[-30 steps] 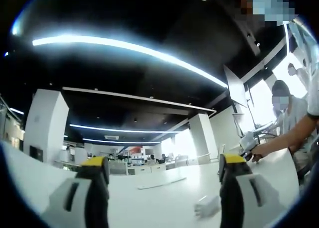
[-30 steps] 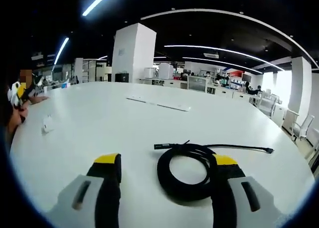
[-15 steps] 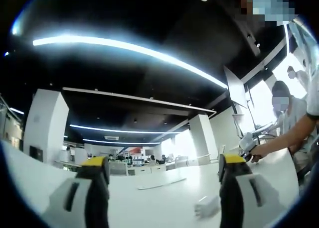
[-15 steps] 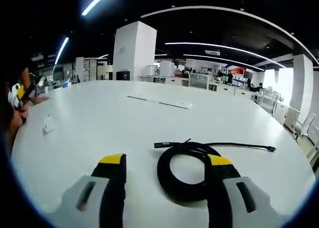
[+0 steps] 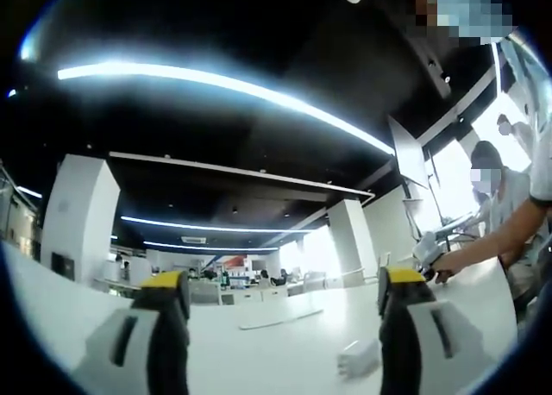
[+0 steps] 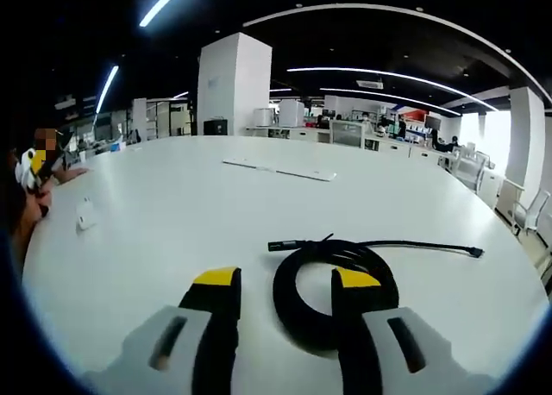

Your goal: Plug the desk Type‑C cable into the charger adapter.

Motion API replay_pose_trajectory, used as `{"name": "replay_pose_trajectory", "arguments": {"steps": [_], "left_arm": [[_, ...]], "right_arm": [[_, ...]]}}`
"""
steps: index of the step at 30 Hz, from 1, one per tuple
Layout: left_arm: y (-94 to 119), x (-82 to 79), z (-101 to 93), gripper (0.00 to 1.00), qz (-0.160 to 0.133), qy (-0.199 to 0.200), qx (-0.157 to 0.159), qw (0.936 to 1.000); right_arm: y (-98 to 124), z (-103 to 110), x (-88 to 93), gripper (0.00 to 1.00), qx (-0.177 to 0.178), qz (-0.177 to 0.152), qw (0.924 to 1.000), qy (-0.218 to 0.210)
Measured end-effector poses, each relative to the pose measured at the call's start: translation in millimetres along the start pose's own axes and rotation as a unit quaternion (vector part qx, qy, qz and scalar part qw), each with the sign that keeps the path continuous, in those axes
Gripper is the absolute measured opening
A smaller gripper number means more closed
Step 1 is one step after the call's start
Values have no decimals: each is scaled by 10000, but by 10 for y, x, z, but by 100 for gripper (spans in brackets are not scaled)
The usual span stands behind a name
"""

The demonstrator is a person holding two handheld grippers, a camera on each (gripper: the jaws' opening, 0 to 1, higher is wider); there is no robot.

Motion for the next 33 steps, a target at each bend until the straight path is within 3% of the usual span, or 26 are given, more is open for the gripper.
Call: {"name": "replay_pose_trajectory", "arguments": {"steps": [9,20,33], "left_arm": [[-1,-8,1,91,-11,0,4,10000],[3,-20,2,91,-20,-5,1,10000],[8,-28,3,91,-35,-26,0,10000]], "right_arm": [[-9,21,25,27,-125,134,9998,-96],[-6,28,47,24,-165,196,9996,-142],[-24,37,74,16,-250,388,9988,161]]}}
Point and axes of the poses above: the point that each gripper's makers call its tool centre point, and the gripper's own axes: y roughly backward along the fingers, z roughly to its left, x roughly out of its underside, the point moved 1 cm from there along y, roughly backward along the fingers, and after that the axes turned 11 degrees about x, right-handed, at the moved point
